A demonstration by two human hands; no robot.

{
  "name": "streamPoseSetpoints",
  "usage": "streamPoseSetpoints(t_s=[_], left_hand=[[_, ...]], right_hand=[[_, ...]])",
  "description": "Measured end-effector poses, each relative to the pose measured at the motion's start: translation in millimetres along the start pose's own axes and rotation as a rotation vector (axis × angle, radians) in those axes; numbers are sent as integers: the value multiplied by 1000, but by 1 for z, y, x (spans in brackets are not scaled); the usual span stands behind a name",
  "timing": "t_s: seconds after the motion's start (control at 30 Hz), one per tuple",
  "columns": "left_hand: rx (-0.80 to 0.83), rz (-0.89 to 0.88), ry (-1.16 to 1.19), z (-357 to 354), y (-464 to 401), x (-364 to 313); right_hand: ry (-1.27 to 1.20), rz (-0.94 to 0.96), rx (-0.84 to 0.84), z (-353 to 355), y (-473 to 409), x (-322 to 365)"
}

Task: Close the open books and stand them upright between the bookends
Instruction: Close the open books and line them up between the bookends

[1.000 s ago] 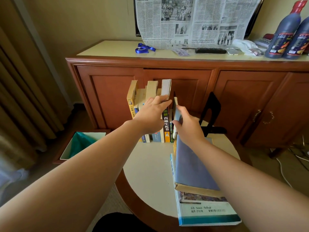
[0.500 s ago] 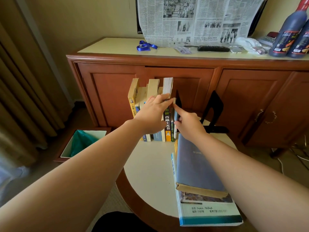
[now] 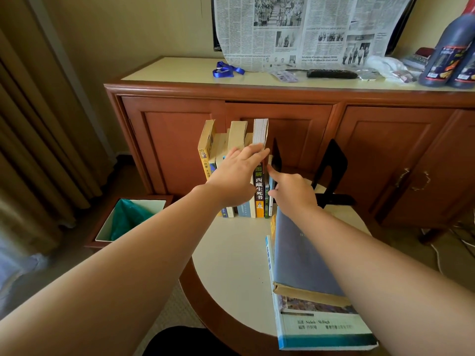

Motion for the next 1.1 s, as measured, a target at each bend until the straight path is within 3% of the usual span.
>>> streamPoseSetpoints(t_s=[0.93,1.1], left_hand=[[68,-16,-36,-1,-5,-5],[2,43,-122,10,0,9]], right_hand=[[57,6,130,-13,2,0],[18,-15,208,-16,8,-4]])
Point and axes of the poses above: each hand's wrist, its own y-axis away from the middle knuckle, its own z-axis out of the back of the hand, x = y × z, the point moved 9 cm from there along -y, towards the middle knuckle, and after that the axes turned 15 degrees about -x, right-handed, at the moved point
